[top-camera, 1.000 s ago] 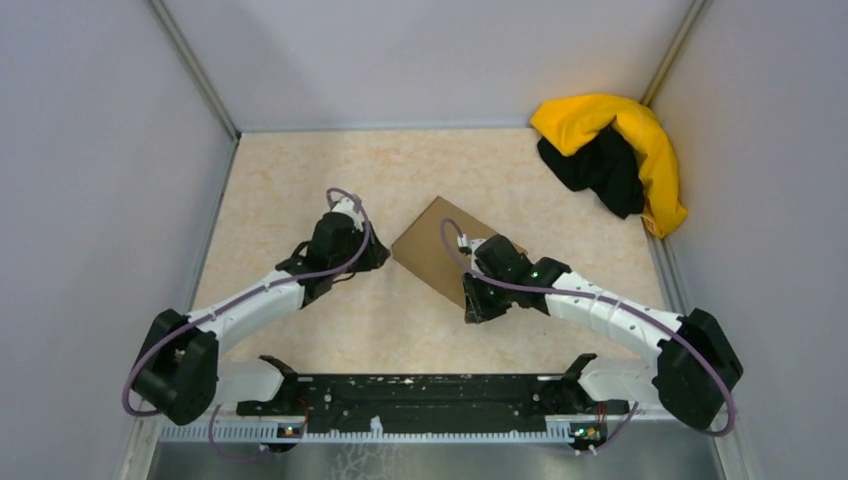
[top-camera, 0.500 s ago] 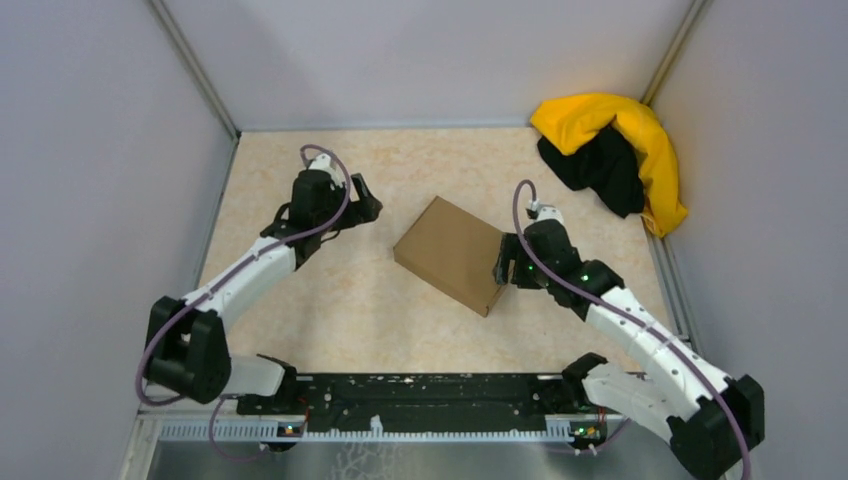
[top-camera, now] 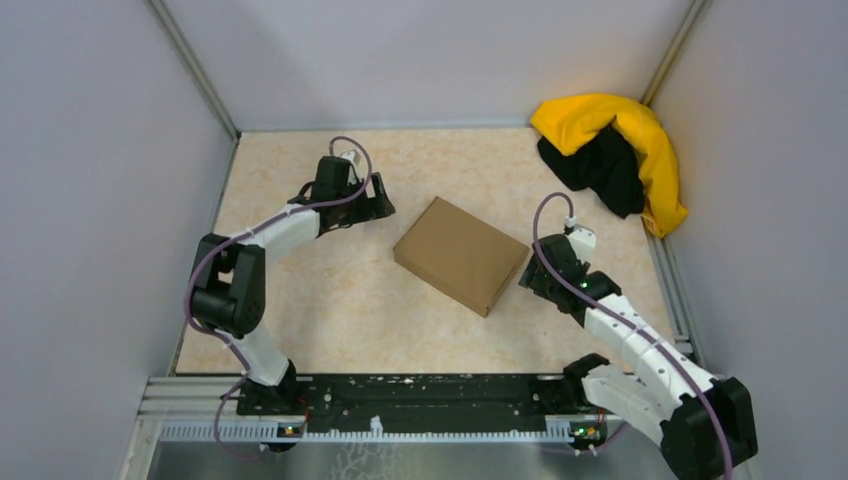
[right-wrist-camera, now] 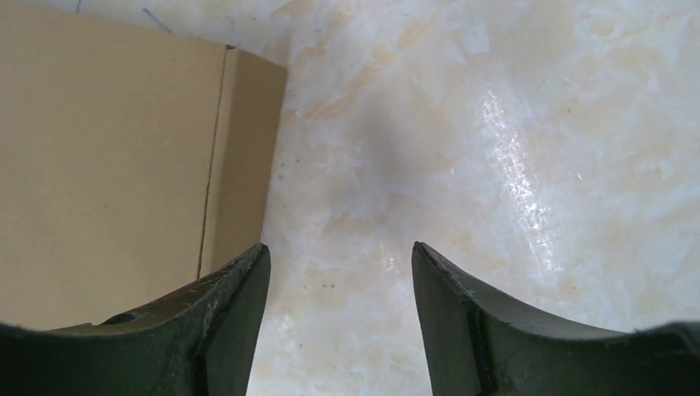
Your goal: Fold the paper box
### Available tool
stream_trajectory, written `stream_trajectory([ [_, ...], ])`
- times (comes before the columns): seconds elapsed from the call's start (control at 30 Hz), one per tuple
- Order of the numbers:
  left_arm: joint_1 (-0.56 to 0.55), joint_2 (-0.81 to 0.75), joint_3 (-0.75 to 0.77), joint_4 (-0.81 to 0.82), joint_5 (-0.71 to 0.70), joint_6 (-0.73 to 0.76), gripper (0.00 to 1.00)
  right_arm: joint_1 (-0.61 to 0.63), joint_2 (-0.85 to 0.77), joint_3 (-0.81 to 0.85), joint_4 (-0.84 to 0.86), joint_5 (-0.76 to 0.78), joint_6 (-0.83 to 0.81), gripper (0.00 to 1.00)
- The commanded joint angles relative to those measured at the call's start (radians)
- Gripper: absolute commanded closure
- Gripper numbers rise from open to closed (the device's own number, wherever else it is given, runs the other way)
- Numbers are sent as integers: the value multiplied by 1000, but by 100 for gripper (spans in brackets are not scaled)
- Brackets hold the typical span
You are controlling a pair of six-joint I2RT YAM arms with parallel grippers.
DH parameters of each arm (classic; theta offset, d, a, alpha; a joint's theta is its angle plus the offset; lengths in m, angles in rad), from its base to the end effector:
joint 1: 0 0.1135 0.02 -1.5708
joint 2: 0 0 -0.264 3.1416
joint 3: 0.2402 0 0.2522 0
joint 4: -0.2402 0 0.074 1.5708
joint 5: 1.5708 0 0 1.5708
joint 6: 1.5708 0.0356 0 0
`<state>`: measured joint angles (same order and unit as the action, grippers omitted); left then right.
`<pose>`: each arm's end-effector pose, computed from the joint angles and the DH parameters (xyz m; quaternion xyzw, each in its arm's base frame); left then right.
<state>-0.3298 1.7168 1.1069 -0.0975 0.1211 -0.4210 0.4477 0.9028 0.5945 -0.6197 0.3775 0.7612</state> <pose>0.3550 -0.1261 0.2125 -0.0160 0.9068 -0.2043 0.3684 0.1610 0.0628 0.2179 0.2040 0.9113 0.0299 0.3565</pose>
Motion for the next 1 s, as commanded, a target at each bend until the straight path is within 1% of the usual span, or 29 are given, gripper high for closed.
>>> stream_trajectory([
  [0.0,2,18,27,16,28,28,1,-60,52,-19,157,-24,30,38],
  [0.07,1,29,26,21,33,33,1,-88,136,-7,230,-64,-2,40],
  [0.17,1,32,15,20,38,37,3,-101,282,58,328,-111,-77,43],
  [0.27,0,12,-29,31,37,39,6,-102,431,163,347,-152,-145,45],
  [0.37,0,-11,-82,34,17,40,7,-103,530,233,385,-188,-160,47],
  [0.53,0,-42,-158,32,-34,45,8,-103,643,349,421,-226,-198,48],
  [0.67,0,-64,-180,18,-47,37,8,-103,728,416,465,-307,-239,47],
  [0.8,0,-105,-191,9,-65,30,9,-103,786,454,499,-359,-290,45],
  [0.9,0,-143,-192,-10,-92,33,8,-103,784,434,558,-418,-325,42],
  [0.97,1,-167,-194,-24,-131,41,8,-103,781,438,539,-406,-335,41],
])
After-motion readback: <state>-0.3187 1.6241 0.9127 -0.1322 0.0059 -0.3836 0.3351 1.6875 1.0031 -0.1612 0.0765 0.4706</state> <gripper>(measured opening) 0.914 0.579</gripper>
